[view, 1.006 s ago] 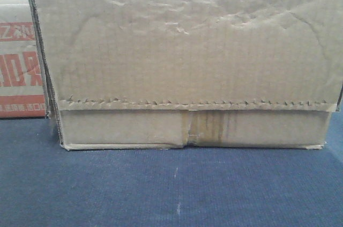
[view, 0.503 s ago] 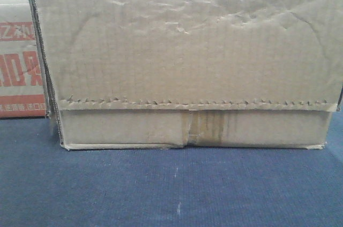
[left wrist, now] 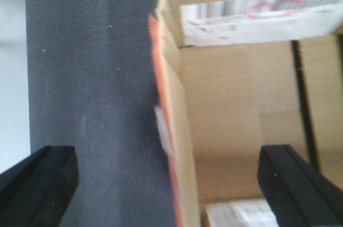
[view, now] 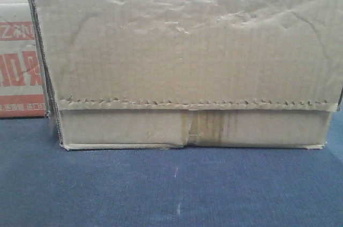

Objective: Stack two boxes on right shelf middle

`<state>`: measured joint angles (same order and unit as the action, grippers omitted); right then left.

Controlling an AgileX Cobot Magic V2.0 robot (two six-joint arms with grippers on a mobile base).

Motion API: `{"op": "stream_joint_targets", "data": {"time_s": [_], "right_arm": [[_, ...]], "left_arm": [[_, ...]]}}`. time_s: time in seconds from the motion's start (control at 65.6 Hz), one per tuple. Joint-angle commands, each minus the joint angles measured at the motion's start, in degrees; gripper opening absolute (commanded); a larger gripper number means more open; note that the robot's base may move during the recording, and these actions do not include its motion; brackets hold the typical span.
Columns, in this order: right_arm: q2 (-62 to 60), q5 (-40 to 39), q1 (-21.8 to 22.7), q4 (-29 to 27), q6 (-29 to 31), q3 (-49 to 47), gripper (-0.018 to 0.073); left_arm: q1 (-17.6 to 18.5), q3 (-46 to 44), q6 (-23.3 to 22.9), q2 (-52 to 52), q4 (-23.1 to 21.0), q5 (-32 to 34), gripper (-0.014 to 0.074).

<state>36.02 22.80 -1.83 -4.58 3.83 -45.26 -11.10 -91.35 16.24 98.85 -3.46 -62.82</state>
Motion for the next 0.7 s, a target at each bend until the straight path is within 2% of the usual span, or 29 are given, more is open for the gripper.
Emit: {"op": "stream_joint_targets", "data": {"time_s": [0.0, 0.244, 0.335, 0.411, 0.533, 0.579, 0.61, 0.686], "right_arm": [[0.01, -0.68, -0.17, 0.12, 0.01, -0.44, 0.057], [0.01, -0.68, -0.17, 0.12, 0.01, -0.44, 0.057], [0.01, -0.68, -0.17, 0.12, 0.01, -0.44, 0.057], [0.01, -0.68, -0.17, 0.12, 0.01, -0.44, 0.057], [0.01, -0.68, -0.17, 0.12, 0.01, -0.44, 0.057], [0.01, -0.68, -0.17, 0.12, 0.01, -0.44, 0.057], [0.01, -0.57, -0.17, 0.12, 0.01, -0.44, 0.057], [0.01, -0.47, -0.17, 0.12, 0.01, -0.44, 0.057]], "left_arm": [[-0.16, -0.86, 0.26, 1.88, 0.03, 2.81, 0.058], [-0.16, -0.86, 0.26, 5.54, -1.17, 3.88, 0.0578], [-0.16, -0.86, 0.26, 6.06, -1.22, 3.88, 0.0527], [-0.16, -0.86, 0.26, 6.27, -1.45, 3.66, 0.0425], [-0.16, -1.91, 0.26, 6.13, -1.45, 3.39, 0.0132], [-0.16, -2.9, 0.26, 6.13, -1.45, 2.58, -0.0027], [-0.16, -3.74, 0.26, 6.13, -1.45, 2.01, -0.0102], [-0.16, -5.64, 0.26, 6.13, -1.57, 0.49, -0.0111]]}}
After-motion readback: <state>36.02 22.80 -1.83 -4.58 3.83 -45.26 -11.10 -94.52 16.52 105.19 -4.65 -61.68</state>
